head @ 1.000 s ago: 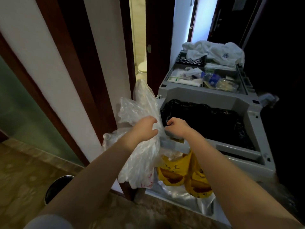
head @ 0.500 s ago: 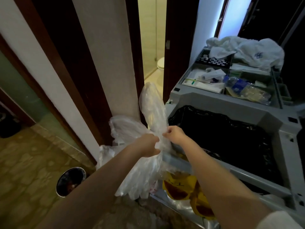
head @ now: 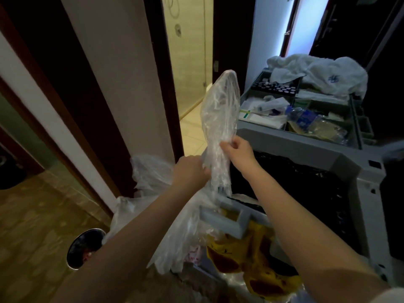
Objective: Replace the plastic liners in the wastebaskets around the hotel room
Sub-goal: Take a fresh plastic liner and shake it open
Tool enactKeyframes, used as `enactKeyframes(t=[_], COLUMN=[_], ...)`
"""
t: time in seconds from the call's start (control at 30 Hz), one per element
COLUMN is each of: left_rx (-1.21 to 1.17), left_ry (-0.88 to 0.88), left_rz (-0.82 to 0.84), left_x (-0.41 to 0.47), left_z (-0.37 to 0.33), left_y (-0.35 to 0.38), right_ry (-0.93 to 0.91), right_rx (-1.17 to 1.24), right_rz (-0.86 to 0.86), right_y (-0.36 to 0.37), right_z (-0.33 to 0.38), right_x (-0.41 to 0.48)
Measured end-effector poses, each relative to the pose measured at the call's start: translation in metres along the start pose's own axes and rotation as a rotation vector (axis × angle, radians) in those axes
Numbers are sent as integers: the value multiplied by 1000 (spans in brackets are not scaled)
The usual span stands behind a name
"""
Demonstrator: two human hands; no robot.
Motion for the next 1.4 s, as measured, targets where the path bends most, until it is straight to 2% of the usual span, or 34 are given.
enactKeyframes(t=[0.1, 0.13, 0.2, 0.27, 0.37, 0.47, 0.67, 0.87, 1.1, 1.4], left_rx=[-217, -351, -659, -804, -810, -827, -727, -657, -486, -218], left_ry=[181, 227, 251, 320, 476, 617, 943, 1215, 1515, 1901], left_rz=[-55, -16, 184, 285, 302, 420, 633, 936, 1193, 1402], left_x=[12, 15, 14, 12, 4, -17, -112, -248, -415, -659], left_z=[-33, -45, -73, -101, -141, -177, -208, -219, -210, -147], left_y=[5, 10, 21, 28, 32, 36, 72, 113, 132, 128], right_ry=[-37, -42, -45, -43, -31, 1, 183, 388, 504, 590], right_rx=[-9, 2, 38, 81, 97, 88, 55, 140, 205, 232], right_rz=[-54, -96, -205, -315, -487, -680, -1023, -1320, -1694, -2067], right_y=[-33, -47, -75, -98, -124, -138, -108, -34, 71, 247], right_z=[6, 6, 7, 7, -1, -10, -44, -73, -75, -55], right_x=[-19, -27, -48, -73, -116, -171, -312, -471, -636, -830])
Point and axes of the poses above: each hand's wrist, its own x-axis towards the middle knuckle, its own y-axis out of the palm, z = x × y, the point moved 4 cm from there along x, towards the middle knuckle, and after that the axes turned 11 degrees about z, right-handed, at the moved point
